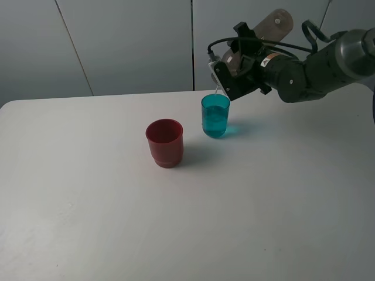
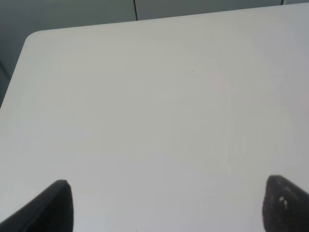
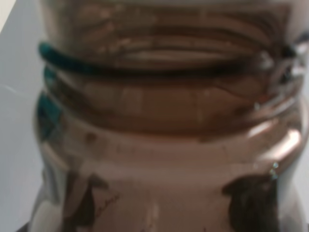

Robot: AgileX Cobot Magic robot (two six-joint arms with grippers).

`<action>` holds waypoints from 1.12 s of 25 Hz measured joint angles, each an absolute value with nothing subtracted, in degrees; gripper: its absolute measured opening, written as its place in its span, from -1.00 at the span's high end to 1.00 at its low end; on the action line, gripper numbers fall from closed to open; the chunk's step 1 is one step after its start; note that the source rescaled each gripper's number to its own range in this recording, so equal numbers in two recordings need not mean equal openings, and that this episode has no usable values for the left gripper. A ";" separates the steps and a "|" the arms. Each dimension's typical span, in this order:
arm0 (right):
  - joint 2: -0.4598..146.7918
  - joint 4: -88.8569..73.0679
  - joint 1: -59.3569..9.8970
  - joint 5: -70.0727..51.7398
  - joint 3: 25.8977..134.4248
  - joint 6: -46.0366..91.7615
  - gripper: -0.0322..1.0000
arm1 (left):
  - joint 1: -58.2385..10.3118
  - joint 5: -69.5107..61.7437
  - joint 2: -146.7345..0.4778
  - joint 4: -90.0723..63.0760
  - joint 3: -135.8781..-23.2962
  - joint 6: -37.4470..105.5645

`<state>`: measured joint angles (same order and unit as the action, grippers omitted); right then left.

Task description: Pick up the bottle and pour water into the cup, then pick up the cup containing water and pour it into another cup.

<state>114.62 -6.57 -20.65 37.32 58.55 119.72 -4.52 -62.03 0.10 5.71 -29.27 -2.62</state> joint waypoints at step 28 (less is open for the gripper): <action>108.84 -13.10 -22.23 18.85 58.55 80.70 0.85 | -4.52 -62.03 0.10 5.71 -29.27 -2.62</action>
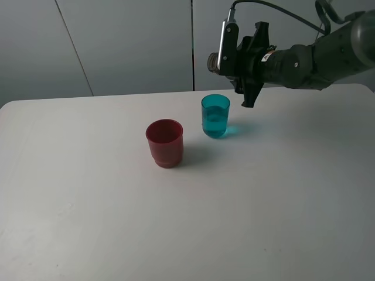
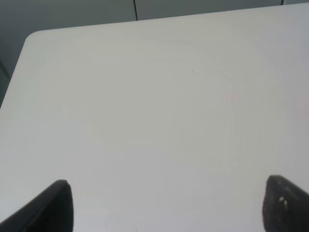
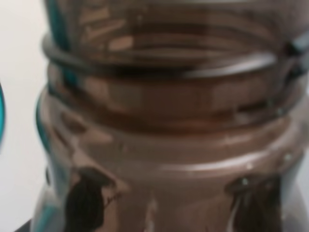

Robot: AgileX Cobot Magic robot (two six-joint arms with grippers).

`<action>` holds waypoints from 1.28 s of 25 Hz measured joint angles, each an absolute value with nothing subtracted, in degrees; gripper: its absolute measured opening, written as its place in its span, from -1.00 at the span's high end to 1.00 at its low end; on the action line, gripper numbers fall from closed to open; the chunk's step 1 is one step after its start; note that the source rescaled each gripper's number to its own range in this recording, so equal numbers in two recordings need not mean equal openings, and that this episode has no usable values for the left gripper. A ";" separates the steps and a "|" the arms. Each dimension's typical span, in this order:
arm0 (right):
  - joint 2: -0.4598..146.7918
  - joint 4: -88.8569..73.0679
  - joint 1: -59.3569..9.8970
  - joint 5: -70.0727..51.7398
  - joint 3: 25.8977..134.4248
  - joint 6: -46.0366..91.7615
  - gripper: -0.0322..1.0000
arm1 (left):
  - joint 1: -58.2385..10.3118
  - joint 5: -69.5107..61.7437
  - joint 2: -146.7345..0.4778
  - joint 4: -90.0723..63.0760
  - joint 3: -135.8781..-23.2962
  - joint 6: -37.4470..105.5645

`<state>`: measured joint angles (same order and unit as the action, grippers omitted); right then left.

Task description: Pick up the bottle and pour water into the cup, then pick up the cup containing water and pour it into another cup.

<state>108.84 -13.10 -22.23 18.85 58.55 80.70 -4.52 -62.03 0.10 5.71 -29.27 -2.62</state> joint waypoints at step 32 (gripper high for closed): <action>111.66 -4.68 -14.86 44.72 44.34 2.85 0.85 | -4.52 -62.03 0.10 5.71 -29.27 -2.62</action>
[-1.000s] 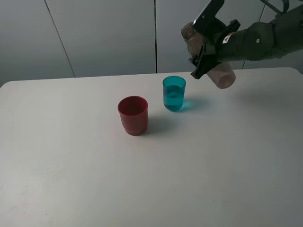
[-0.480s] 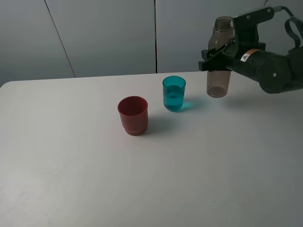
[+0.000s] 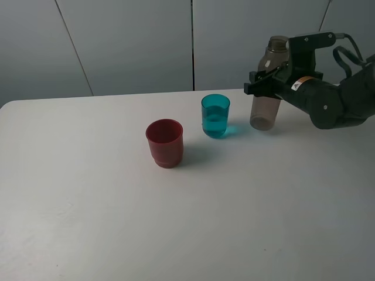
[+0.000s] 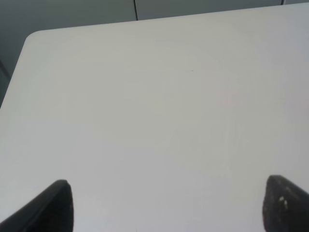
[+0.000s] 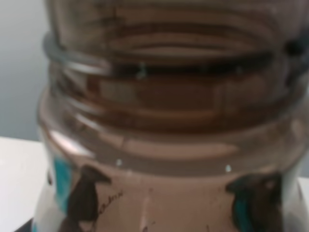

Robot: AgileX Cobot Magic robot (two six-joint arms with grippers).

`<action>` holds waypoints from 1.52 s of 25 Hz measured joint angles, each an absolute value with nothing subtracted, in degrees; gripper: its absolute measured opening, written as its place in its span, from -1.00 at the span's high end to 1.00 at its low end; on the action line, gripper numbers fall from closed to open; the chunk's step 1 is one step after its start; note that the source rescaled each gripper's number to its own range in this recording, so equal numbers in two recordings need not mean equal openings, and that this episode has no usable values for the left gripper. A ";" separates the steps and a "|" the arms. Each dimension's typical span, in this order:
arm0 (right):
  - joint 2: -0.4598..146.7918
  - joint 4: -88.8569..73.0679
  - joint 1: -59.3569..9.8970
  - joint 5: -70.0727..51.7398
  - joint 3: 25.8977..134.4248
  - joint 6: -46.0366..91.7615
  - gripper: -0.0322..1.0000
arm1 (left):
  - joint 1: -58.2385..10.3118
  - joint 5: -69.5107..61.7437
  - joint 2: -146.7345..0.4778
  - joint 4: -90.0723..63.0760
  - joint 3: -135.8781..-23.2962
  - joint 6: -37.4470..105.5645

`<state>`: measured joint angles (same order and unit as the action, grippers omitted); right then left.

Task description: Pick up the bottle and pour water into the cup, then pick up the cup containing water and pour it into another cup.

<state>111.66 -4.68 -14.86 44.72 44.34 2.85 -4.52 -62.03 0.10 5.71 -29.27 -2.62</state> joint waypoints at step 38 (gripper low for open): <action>88.62 -0.88 -14.86 29.05 44.26 6.60 -0.99 | -4.52 -62.03 0.10 5.71 -29.27 -2.62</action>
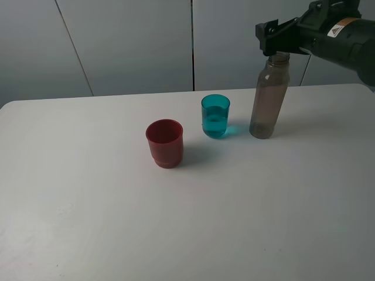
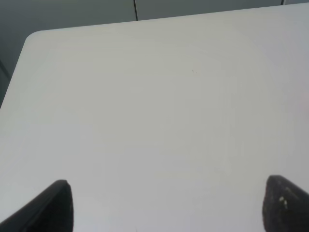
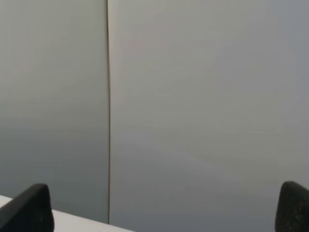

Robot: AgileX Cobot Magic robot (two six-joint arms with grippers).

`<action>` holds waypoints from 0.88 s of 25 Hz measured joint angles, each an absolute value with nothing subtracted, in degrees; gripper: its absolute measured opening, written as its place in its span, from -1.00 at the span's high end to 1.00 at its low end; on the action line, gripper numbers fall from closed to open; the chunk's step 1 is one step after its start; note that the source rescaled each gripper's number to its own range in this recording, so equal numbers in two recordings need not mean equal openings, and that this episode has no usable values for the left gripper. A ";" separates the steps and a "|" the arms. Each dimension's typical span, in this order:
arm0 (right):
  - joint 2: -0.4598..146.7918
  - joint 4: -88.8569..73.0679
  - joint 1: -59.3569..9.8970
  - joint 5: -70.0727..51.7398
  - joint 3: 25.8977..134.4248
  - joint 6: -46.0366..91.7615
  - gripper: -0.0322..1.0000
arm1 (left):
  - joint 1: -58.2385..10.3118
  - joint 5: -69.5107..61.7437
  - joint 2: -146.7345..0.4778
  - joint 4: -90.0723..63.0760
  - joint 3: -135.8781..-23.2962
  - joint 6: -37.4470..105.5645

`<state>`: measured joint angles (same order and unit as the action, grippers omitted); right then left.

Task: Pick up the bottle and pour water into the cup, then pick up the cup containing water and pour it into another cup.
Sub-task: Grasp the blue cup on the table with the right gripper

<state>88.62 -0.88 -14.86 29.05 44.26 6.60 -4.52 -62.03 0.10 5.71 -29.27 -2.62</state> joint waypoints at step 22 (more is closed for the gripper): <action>81.45 27.71 -14.86 40.91 20.48 -15.62 -0.99 | -4.52 -62.03 0.10 5.71 -29.27 -2.62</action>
<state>81.45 27.71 -14.86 40.91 20.48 -15.62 -4.52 -62.03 0.10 5.71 -29.27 -2.62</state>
